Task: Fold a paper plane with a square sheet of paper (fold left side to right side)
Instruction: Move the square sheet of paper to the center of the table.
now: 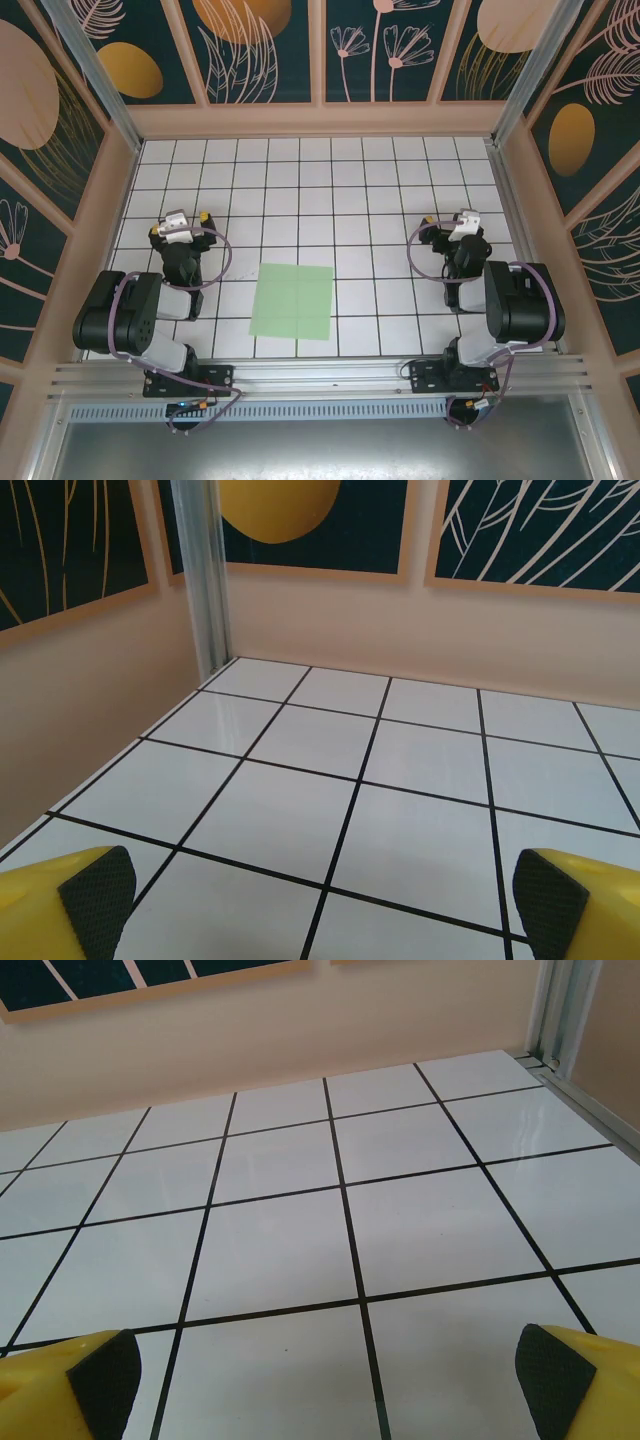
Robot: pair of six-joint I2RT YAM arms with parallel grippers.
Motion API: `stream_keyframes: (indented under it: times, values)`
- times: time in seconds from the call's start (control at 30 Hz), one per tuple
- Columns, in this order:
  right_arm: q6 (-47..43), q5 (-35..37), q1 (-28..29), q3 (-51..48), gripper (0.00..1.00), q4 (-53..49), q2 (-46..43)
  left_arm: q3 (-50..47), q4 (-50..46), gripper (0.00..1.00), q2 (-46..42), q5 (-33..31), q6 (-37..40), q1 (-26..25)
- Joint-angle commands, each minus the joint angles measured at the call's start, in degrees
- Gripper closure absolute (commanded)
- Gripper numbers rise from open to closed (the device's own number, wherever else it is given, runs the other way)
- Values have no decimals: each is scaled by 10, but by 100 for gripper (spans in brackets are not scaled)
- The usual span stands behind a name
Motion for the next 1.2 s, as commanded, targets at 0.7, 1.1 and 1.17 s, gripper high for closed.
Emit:
stream_keyframes:
  times: [0.7,1.1,1.17]
  values:
    - [-3,2,0,18,1,-1,-12,-7,14,1,-19,-22,-12,4]
    - [83,2,113,144,1,-467,-252,144,-458,1,-286,78,-229,3]
    - [98,-12,160,153,1,-504,-273,162,-513,2,-294,131,-299,3]
